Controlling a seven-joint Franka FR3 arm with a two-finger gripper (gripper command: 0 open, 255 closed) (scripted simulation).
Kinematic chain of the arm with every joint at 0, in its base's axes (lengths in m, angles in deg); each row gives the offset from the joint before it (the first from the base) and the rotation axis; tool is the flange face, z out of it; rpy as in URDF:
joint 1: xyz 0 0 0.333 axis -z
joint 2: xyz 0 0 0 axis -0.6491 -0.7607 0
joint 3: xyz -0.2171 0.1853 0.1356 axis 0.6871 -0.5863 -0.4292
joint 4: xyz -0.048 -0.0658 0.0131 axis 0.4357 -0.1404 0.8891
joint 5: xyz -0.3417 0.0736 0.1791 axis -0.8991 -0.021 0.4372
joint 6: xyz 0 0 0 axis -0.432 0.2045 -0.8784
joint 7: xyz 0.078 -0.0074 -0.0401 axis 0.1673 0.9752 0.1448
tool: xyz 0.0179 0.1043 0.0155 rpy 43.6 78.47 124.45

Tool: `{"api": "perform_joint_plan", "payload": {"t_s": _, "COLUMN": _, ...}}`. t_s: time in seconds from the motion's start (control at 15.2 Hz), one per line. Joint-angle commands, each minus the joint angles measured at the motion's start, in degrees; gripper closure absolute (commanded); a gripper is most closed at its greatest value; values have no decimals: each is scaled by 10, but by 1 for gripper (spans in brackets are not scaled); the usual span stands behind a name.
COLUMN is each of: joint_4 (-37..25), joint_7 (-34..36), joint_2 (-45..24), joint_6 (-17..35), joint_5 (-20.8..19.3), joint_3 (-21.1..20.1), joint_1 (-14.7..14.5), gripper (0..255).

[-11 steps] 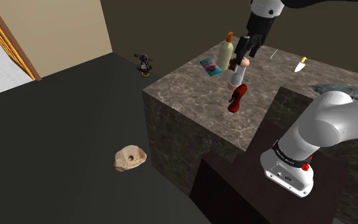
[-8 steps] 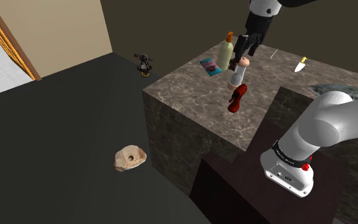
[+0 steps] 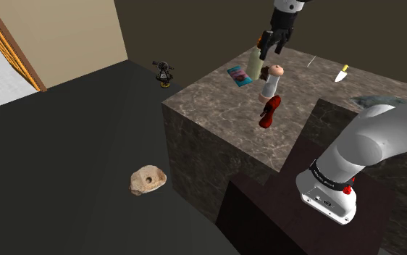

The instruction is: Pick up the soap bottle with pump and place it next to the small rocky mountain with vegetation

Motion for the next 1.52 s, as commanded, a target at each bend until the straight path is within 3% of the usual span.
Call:
{"api": "perform_joint_plan", "payload": {"t_s": 0.0, "joint_4": -28, "joint_7": -13, "joint_2": -37, "joint_6": 11, "joint_5": -5, "joint_3": 15, "joint_1": 8, "gripper": 0}}
{"api": "perform_joint_plan", "payload": {"t_s": 0.79, "joint_4": -243, "joint_7": -91, "joint_2": -267, "joint_6": 36, "joint_5": 14, "joint_3": 87, "joint_1": 44, "gripper": 0}}
{"api": "perform_joint_plan", "payload": {"t_s": 1.45, "joint_4": -508, "joint_7": -154, "joint_2": -484, "joint_6": -13, "joint_5": 75, "joint_3": 121, "joint_1": 100, "gripper": 0}}
